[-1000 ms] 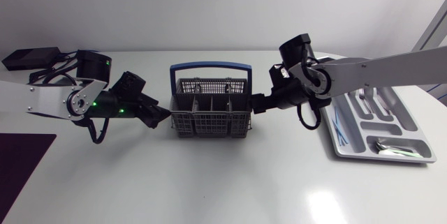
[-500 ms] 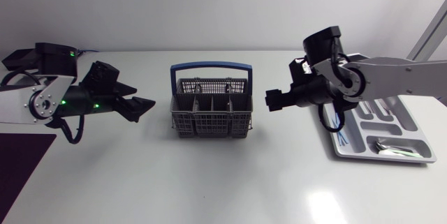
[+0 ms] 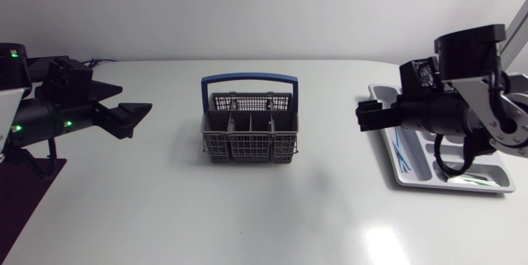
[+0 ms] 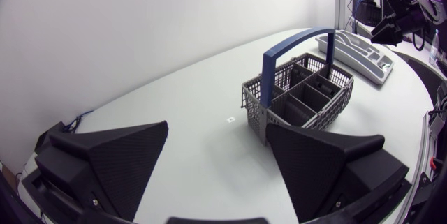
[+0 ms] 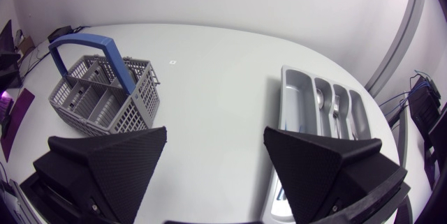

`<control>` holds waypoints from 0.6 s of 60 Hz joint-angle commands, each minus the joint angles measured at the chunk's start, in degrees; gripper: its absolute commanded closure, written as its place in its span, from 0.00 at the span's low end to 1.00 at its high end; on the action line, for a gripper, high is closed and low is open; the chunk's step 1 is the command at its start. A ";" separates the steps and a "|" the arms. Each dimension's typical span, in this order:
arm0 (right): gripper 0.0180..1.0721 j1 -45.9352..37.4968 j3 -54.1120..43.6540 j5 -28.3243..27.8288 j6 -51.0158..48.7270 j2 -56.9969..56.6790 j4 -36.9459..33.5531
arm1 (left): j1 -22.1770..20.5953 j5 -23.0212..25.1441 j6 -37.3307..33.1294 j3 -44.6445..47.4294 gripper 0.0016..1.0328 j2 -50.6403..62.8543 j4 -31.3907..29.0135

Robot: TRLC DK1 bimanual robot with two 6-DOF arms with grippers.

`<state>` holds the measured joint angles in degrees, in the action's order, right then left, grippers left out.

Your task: Unload the cutlery basket into the drawer organizer.

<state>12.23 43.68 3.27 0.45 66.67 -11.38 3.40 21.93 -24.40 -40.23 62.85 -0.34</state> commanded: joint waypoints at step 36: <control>0.05 -10.38 -14.94 1.13 -9.06 -23.08 3.38 | 3.63 -0.14 7.18 12.98 0.05 -20.93 -0.80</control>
<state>3.44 31.94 3.77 -6.83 46.52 -9.69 5.87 21.96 -19.81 -30.61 45.08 -2.35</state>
